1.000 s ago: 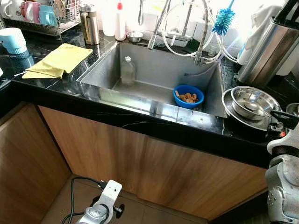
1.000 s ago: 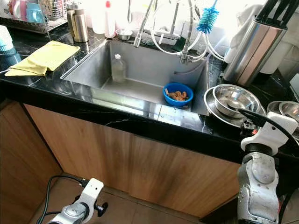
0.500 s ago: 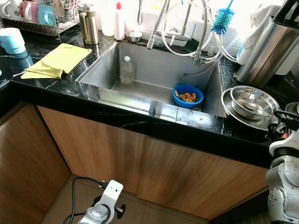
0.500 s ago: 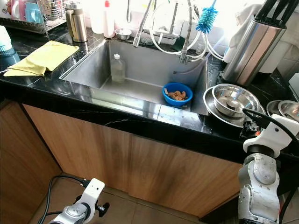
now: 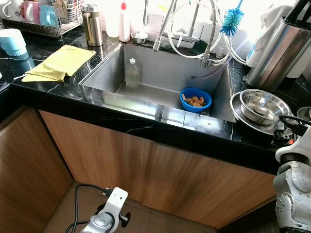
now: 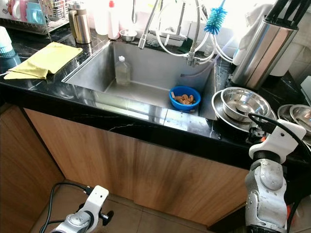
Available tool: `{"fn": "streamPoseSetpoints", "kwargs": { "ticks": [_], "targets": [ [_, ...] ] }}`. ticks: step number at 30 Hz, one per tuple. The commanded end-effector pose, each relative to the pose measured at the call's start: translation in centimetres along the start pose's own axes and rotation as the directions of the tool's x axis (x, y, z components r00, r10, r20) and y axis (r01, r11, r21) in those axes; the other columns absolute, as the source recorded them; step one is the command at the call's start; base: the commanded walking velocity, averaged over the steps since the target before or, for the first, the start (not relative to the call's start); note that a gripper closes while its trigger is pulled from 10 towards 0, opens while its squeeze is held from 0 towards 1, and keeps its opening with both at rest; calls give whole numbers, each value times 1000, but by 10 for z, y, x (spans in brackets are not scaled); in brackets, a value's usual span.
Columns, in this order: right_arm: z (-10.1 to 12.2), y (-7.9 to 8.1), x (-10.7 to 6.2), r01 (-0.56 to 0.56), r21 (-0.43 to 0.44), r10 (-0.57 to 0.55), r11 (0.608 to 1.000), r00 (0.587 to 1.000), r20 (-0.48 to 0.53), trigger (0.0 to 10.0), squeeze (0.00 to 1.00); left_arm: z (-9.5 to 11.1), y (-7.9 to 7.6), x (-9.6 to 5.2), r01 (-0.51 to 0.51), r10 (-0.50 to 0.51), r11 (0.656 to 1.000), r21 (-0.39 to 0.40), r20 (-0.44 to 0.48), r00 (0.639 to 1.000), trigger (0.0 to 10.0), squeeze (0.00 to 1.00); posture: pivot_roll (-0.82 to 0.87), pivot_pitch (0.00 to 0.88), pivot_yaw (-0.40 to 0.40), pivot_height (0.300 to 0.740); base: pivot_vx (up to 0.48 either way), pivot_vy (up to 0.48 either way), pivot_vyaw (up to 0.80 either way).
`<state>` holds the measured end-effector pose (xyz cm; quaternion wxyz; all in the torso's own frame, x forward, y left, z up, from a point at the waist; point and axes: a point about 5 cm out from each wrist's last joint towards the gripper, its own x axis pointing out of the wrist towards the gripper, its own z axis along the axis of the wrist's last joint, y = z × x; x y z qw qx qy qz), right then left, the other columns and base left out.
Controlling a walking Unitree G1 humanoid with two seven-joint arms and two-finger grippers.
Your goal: Kitchen organization
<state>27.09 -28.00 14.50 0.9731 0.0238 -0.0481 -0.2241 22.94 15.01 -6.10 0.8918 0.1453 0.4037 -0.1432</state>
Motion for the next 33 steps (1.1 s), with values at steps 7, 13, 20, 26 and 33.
{"fn": "streamPoseSetpoints", "kwargs": {
  "ticks": [7, 13, 20, 26, 33],
  "targets": [
    [-1, -3, 4, 3, -4, -3, 1000, 1000, -4, 10000, 0, -6, -5, 0, 12, -12, 1000, 1, -25, 1000, 10000, 0, 142, 63, -125, 740, 0, 0, 0],
    [2, 0, 5, -2, 2, 2, 1000, 1000, 8, 1961, 0, -5, -6, 0, 12, -12, 1000, 1, -23, 1000, 10000, 0, 143, 64, -124, 740, 0, 0, 0],
    [2, 1, 6, -4, 7, 4, 1000, 1000, 11, 941, 0, -4, -6, 0, 12, -12, 1000, 1, -21, 1000, 10000, 0, 143, 67, -124, 740, 0, 0, 0],
    [2, 1, 5, -2, 9, 2, 1000, 1000, 14, 1098, 0, -6, -5, 0, 10, -10, 1000, 1, -25, 1000, 10000, 0, 142, 66, -124, 740, 0, 0, 0],
    [4, 2, 6, -4, 13, 4, 1000, 1000, 22, 1255, 0, -8, -4, -1, 6, -6, 1000, 0, -32, 999, 10000, 0, 143, 64, -125, 740, 0, 0, 0]
  ]
}}
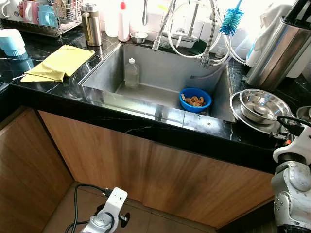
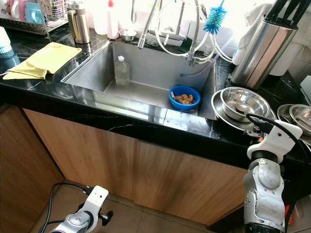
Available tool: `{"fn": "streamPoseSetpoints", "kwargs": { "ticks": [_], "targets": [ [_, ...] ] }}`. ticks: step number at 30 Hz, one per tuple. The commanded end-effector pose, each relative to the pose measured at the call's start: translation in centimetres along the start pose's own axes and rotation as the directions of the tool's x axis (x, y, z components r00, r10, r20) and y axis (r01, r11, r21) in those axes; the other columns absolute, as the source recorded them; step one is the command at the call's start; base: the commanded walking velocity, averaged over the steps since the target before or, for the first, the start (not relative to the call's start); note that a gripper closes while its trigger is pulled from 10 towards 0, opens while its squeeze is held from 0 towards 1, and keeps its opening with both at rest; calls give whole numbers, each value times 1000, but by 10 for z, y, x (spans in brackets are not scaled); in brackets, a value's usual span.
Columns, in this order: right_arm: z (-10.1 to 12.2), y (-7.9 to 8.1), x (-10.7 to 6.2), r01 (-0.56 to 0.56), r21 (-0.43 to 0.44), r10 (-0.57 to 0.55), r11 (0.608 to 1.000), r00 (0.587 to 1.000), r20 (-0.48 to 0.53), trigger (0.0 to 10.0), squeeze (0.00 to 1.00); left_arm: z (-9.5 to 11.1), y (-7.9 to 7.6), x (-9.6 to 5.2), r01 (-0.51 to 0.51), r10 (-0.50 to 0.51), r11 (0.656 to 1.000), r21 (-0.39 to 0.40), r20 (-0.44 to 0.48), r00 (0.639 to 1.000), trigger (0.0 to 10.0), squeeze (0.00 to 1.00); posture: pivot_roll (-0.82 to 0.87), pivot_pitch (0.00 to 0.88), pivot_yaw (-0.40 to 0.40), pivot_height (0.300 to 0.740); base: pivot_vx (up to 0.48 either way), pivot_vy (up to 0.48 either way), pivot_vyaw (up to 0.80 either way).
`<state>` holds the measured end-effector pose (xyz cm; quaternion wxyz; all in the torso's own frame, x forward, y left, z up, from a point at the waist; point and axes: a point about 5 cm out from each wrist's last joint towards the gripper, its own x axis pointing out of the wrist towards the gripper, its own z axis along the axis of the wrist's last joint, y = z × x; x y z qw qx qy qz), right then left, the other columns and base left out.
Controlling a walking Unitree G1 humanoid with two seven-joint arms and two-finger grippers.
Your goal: Kitchen organization
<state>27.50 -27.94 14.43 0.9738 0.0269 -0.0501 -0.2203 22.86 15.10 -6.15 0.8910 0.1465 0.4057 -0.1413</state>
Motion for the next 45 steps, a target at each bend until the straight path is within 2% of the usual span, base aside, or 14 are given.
{"fn": "streamPoseSetpoints", "kwargs": {
  "ticks": [1, 16, 18, 19, 21, 22, 23, 24, 31, 36, 39, 41, 42, 45],
  "targets": [
    [5, 0, 3, 3, 7, -3, 1000, 1000, 20, 1255, 0, -7, -5, -1, 9, -9, 1000, -1, -27, 1000, 10000, 0, 143, 63, -125, 740, 0, 0, 0],
    [14, 4, 6, -11, 17, 10, 1000, 998, 57, 1451, 0, -1, -5, 1, 8, -8, 1000, 0, -10, 1000, 10000, 0, 147, 53, -124, 740, 0, 0, 0],
    [17, 6, 6, -18, 23, 17, 1000, 997, 70, 2000, 0, -1, -5, 1, 8, -8, 1000, 0, -10, 1000, 10000, 0, 147, 52, -124, 740, 0, 0, 0],
    [20, 8, 7, -24, 26, 22, 999, 997, 79, 2902, 0, -1, -5, 1, 7, -7, 1000, -1, -9, 1000, 10000, 0, 147, 50, -124, 740, 0, 0, 0],
    [21, 9, 7, -27, 28, 25, 999, 996, 85, 2902, 0, -1, -5, 1, 7, -7, 1000, -1, -9, 1000, 10000, 0, 147, 49, -124, 740, 0, 0, 0],
    [25, 10, 7, -34, 31, 30, 999, 995, 96, 4627, 0, -1, -5, 1, 7, -7, 1000, -1, -9, 1000, 10000, 0, 148, 48, -125, 740, 0, 0, 0],
    [25, 10, 7, -34, 31, 30, 999, 995, 96, 4627, 0, -1, -5, 1, 7, -7, 1000, -1, -9, 1000, 10000, 0, 148, 48, -125, 740, 0, 0, 0],
    [30, 13, 8, -43, 34, 39, 999, 993, 110, 10000, 0, -1, -4, 0, 7, -7, 1000, -2, -9, 1000, 10000, 0, 147, 46, -125, 740, 0, 0, 0],
    [65, 33, 8, -118, 32, 108, 992, 969, 220, 10000, 0, 0, -4, 1, 5, -5, 1000, -9, -7, 1000, 10000, 0, 145, 50, -128, 740, 0, 0, 0],
    [109, 53, 6, -202, 8, 186, 979, 919, 348, 10000, 0, -1, -6, 1, 3, -3, 1000, -15, -8, 1000, 10000, 0, 139, 54, -129, 740, 0, 0, 0],
    [111, 60, 7, -255, -1, 239, 967, 905, 352, 10000, 0, -1, -7, 1, 3, -3, 1000, -15, -7, 1000, 10000, 0, 137, 55, -130, 740, 0, 0, 0],
    [104, 66, 10, -325, 57, 296, 944, 910, 292, 10000, 0, 0, -8, 1, 4, -4, 1000, -16, -5, 1000, 10000, 0, 142, 56, -132, 740, 0, 0, 0],
    [94, 77, 11, -416, 54, 399, 908, 896, 195, 10000, 0, 0, -8, 1, 3, -3, 1000, -17, -4, 1000, 10000, 0, 140, 55, -133, 740, 0, 0, 0],
    [64, 84, 15, -473, -20, 473, 881, 881, 14, 10000, 0, 0, -8, 1, 2, -2, 1000, -19, -4, 1000, 10000, 0, 142, 56, -135, 740, 0, 0, 0]
  ]
}}
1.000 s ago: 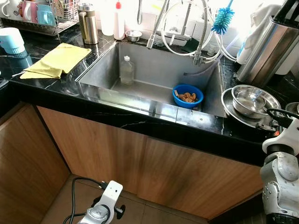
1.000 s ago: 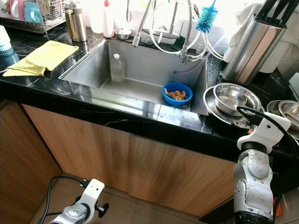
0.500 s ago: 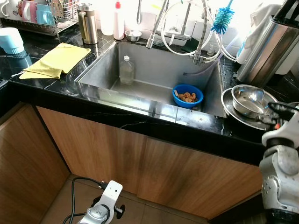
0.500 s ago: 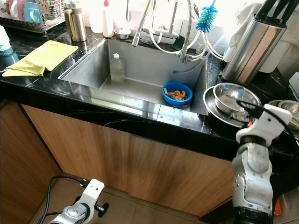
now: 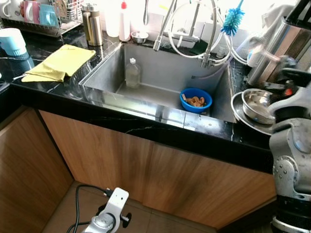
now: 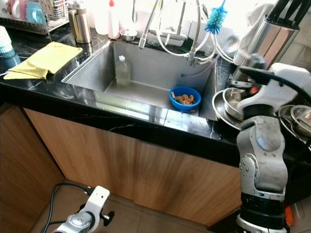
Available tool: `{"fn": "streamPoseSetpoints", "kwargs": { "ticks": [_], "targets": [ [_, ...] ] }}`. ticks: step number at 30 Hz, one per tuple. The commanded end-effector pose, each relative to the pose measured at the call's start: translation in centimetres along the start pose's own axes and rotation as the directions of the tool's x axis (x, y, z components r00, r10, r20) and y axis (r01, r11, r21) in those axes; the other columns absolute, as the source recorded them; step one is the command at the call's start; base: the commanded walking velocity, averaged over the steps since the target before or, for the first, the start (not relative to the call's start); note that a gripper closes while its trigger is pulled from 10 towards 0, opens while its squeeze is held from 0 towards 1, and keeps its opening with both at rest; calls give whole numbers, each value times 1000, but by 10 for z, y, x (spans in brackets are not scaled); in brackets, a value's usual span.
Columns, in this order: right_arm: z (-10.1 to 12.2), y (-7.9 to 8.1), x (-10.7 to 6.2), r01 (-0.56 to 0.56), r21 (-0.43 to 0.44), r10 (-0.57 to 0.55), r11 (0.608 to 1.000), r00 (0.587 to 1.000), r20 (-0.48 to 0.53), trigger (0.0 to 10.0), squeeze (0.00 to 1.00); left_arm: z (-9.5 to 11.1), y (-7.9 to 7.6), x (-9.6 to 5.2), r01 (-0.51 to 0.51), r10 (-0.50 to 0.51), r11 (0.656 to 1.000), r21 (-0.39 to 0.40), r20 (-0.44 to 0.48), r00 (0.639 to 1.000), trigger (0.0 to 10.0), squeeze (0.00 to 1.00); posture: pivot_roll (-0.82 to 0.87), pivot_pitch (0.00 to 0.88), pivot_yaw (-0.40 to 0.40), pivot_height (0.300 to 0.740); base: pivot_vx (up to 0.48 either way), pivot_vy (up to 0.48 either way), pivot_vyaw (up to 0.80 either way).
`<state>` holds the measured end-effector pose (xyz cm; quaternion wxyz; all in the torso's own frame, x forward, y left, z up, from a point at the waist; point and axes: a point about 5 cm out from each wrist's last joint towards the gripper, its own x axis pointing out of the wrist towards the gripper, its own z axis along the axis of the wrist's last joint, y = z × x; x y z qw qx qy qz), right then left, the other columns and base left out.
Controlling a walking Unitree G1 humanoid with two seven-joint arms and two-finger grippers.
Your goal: Kitchen organization
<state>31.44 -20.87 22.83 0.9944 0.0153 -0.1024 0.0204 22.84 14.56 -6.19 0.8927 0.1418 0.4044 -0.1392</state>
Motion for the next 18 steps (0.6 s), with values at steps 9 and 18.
{"fn": "streamPoseSetpoints", "kwargs": {
  "ticks": [9, 18],
  "targets": [
    [-52, -8, 6, -46, 54, 59, 997, 960, -273, 10000, 0, -4, 1, -1, -2, 2, 1000, -12, -11, 1000, 10000, 0, 146, 61, -135, 740, 0, 0, 0],
    [-62, -15, 16, -30, 76, 52, 997, 953, -300, 10000, 0, -3, 5, -1, -5, 5, 1000, -11, -8, 1000, 10000, 0, 150, 62, -135, 740, 0, 0, 0]
  ]
}}
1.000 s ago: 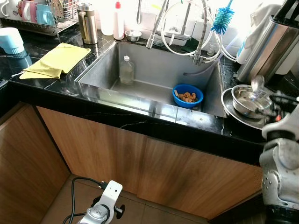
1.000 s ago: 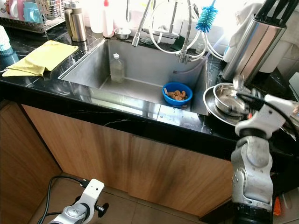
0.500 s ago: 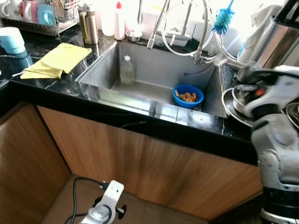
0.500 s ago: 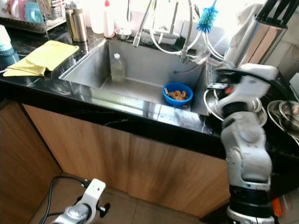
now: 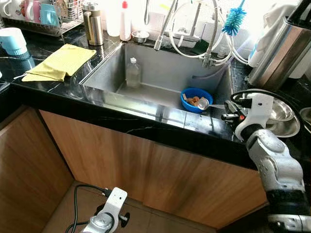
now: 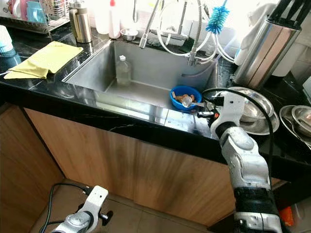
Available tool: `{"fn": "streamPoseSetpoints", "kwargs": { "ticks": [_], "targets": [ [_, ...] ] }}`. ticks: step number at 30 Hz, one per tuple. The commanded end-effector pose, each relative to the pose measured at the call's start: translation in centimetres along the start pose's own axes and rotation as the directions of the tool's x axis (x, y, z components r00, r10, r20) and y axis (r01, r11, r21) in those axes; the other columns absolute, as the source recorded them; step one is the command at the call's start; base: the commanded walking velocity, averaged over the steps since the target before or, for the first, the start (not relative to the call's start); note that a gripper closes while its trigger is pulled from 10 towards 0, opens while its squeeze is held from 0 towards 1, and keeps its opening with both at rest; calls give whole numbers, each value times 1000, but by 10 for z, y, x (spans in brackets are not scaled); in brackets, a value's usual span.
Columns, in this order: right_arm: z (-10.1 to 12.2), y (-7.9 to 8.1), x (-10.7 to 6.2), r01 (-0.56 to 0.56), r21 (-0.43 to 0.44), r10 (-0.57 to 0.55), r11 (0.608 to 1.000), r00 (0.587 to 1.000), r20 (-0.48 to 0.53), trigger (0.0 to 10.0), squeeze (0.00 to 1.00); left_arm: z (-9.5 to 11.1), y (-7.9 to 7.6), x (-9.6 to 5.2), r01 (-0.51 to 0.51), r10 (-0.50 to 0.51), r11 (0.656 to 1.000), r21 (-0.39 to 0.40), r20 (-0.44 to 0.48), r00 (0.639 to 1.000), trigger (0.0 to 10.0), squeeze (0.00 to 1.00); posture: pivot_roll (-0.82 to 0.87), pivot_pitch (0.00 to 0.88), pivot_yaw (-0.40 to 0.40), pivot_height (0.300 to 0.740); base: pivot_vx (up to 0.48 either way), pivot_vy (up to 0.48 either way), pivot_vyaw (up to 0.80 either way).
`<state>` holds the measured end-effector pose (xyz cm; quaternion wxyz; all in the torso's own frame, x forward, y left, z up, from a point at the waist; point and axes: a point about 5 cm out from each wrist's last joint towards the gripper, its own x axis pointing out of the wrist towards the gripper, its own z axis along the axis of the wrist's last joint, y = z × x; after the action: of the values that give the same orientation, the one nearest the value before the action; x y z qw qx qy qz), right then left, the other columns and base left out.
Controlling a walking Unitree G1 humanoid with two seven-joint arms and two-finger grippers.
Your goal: Kitchen organization
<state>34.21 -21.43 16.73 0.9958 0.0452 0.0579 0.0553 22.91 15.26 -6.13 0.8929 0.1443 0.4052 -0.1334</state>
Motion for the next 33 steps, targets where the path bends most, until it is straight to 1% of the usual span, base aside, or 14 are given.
{"fn": "streamPoseSetpoints", "kwargs": {
  "ticks": [1, 5, 7, 8, 9, 10, 11, 12, 20, 21, 22, 23, 24, 33],
  "targets": [
    [3, -6, 1, 14, 2, -14, 1000, 1000, 14, 10000, 0, -1, -1, 0, 7, -7, 1000, -11, -4, 1000, 10000, 0, 150, 62, -135, 740, 0, 0, 0],
    [2, -6, 2, 15, 4, -15, 1000, 1000, 13, 10000, 0, -1, -2, 0, 9, -9, 1000, -9, -5, 1000, 10000, 0, 151, 62, -134, 740, 0, 0, 0],
    [1, -7, 3, 16, 8, -17, 1000, 1000, 13, 10000, 86, -1, -3, 0, 9, -9, 1000, -9, -5, 1000, 10000, 0, 151, 62, -135, 740, 0, 0, 0],
    [1, -7, 3, 20, 9, -20, 1000, 1000, 14, 10000, 439, -1, -3, 0, 9, -9, 1000, -9, -6, 1000, 10000, 0, 152, 61, -135, 740, 0, 0, 0],
    [0, -8, 4, 25, 11, -25, 1000, 1000, 15, 10000, 624, -1, -3, 0, 9, -10, 1000, -9, -6, 1000, 10000, 0, 152, 62, -136, 740, 0, 0, 0],
    [0, -8, 5, 26, 11, -26, 1000, 1000, 14, 10000, 651, -1, -4, 0, 10, -10, 1000, -10, -7, 1000, 10000, 0, 153, 62, -135, 740, 0, 0, 0],
    [0, -8, 5, 26, 11, -27, 1000, 1000, 15, 10000, 898, -1, -4, 0, 10, -10, 1000, -10, -7, 1000, 10000, 0, 154, 62, -135, 740, 0, 0, 0],
    [-1, -8, 5, 28, 11, -28, 1000, 999, 16, 10000, 961, -1, -5, 0, 10, -10, 1000, -10, -7, 1000, 10000, 0, 155, 61, -136, 740, 0, 0, 0],
    [0, -5, 7, 28, 8, -28, 1000, 999, 25, 10000, 929, -1, -6, 0, 10, -10, 1000, -10, -9, 1000, 10000, 0, 158, 58, -137, 740, 0, 0, 0],
    [1, -6, 7, 36, -8, -35, 999, 999, 34, 10000, 875, -1, -6, 0, 10, -10, 1000, -10, -10, 1000, 10000, 0, 159, 58, -138, 740, 0, 0, 0],
    [3, -6, 8, 40, -13, -39, 999, 998, 47, 10000, 129, -2, -6, 0, 10, -10, 1000, -11, -10, 1000, 10000, 0, 160, 57, -138, 740, 0, 0, 0],
    [4, -6, 8, 43, -15, -42, 999, 998, 56, 10000, 129, -2, -6, 0, 9, -9, 1000, -11, -10, 1000, 10000, 0, 160, 57, -138, 740, 0, 0, 0],
    [6, -6, 7, 51, -14, -50, 999, 996, 68, 10000, 0, -2, -6, 0, 9, -9, 1000, -11, -11, 1000, 10000, 0, 160, 56, -137, 740, 0, 0, 0],
    [51, -17, -10, 256, -86, -216, 963, 921, 323, 10000, 0, -4, -4, 0, 7, -7, 1000, -8, -16, 1000, 10000, 0, 156, 48, -137, 740, 0, 0, 0]
  ]
}}
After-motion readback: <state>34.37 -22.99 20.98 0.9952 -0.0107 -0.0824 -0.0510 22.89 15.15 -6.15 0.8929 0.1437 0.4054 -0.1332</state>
